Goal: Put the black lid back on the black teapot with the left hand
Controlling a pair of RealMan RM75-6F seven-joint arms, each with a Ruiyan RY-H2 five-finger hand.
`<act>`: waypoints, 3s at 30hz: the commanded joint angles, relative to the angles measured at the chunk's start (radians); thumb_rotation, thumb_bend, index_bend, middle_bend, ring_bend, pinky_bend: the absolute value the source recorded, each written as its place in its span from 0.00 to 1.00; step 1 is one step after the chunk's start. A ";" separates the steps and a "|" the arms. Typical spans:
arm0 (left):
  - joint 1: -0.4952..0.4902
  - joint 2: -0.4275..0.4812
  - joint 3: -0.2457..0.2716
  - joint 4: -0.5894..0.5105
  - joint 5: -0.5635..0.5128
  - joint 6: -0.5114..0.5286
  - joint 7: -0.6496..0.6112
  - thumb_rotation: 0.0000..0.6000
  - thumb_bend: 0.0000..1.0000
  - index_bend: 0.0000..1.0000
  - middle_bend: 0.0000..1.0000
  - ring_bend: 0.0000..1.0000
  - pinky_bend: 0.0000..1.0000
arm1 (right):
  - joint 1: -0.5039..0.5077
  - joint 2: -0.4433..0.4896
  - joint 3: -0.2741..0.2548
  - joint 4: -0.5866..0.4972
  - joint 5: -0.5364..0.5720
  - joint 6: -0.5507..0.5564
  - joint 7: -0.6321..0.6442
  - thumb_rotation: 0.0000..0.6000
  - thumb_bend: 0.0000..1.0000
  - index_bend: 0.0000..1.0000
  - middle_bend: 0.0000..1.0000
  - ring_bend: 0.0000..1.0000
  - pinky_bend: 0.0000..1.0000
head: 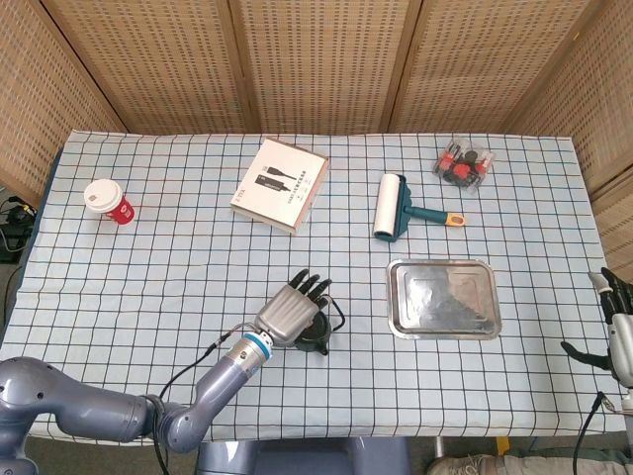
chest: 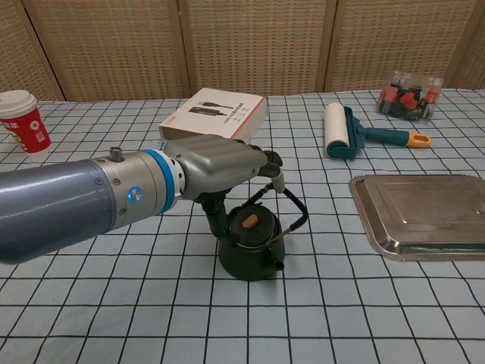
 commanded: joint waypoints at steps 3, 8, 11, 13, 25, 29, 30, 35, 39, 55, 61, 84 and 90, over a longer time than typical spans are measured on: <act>0.002 0.029 0.012 -0.026 0.014 -0.001 -0.021 1.00 0.31 0.07 0.00 0.00 0.00 | 0.000 0.000 -0.002 -0.002 -0.004 0.000 -0.002 1.00 0.04 0.00 0.00 0.00 0.00; 0.000 0.076 0.034 -0.061 0.012 -0.020 -0.027 1.00 0.56 0.00 0.00 0.00 0.00 | -0.001 0.002 -0.002 -0.006 -0.007 0.004 -0.001 1.00 0.04 0.00 0.00 0.00 0.00; 0.003 0.117 0.054 -0.094 0.018 -0.034 -0.036 1.00 0.69 0.00 0.00 0.00 0.00 | -0.001 0.002 -0.003 -0.006 -0.008 0.003 0.000 1.00 0.04 0.00 0.00 0.00 0.00; 0.007 0.141 0.067 -0.111 0.029 -0.045 -0.051 1.00 0.73 0.00 0.00 0.00 0.00 | -0.001 0.002 -0.004 -0.007 -0.009 0.002 -0.001 1.00 0.04 0.00 0.00 0.00 0.00; 0.008 0.192 0.141 -0.120 0.065 -0.083 -0.074 1.00 0.79 0.01 0.00 0.00 0.00 | 0.001 -0.001 -0.008 -0.013 -0.013 -0.002 -0.011 1.00 0.04 0.00 0.00 0.00 0.00; 0.006 0.183 0.151 -0.110 0.069 -0.080 -0.077 1.00 0.79 0.01 0.00 0.00 0.00 | 0.001 -0.001 -0.009 -0.014 -0.015 -0.002 -0.013 1.00 0.04 0.00 0.00 0.00 0.00; 0.005 0.180 0.152 -0.108 0.067 -0.080 -0.077 1.00 0.79 0.01 0.00 0.00 0.00 | 0.001 -0.001 -0.009 -0.015 -0.016 -0.001 -0.013 1.00 0.04 0.00 0.00 0.00 0.00; -0.003 0.165 0.152 -0.104 0.065 -0.076 -0.074 1.00 0.79 0.01 0.00 0.00 0.00 | 0.000 0.000 -0.008 -0.015 -0.013 0.000 -0.008 1.00 0.04 0.00 0.00 0.00 0.00; -0.008 0.153 0.145 -0.100 0.063 -0.067 -0.077 1.00 0.79 0.01 0.00 0.00 0.00 | 0.000 0.002 -0.008 -0.014 -0.014 0.000 -0.003 1.00 0.04 0.00 0.00 0.00 0.00; -0.030 0.135 0.157 -0.095 0.034 -0.052 -0.046 1.00 0.79 0.01 0.00 0.00 0.00 | -0.001 0.004 -0.006 -0.014 -0.015 0.004 0.004 1.00 0.04 0.00 0.00 0.00 0.00; -0.033 0.137 0.167 -0.097 0.031 -0.044 -0.039 1.00 0.79 0.02 0.00 0.00 0.00 | -0.002 0.004 -0.007 -0.016 -0.016 0.004 0.004 1.00 0.04 0.00 0.00 0.00 0.00; 0.110 0.283 0.176 -0.218 0.276 0.171 -0.210 1.00 0.46 0.01 0.00 0.00 0.00 | -0.005 0.005 -0.010 -0.021 -0.028 0.018 -0.006 1.00 0.04 0.00 0.00 0.00 0.00; 0.260 0.347 0.248 -0.215 0.414 0.362 -0.278 1.00 0.31 0.00 0.00 0.00 0.00 | -0.004 -0.001 -0.018 -0.029 -0.046 0.026 -0.035 1.00 0.04 0.00 0.00 0.00 0.00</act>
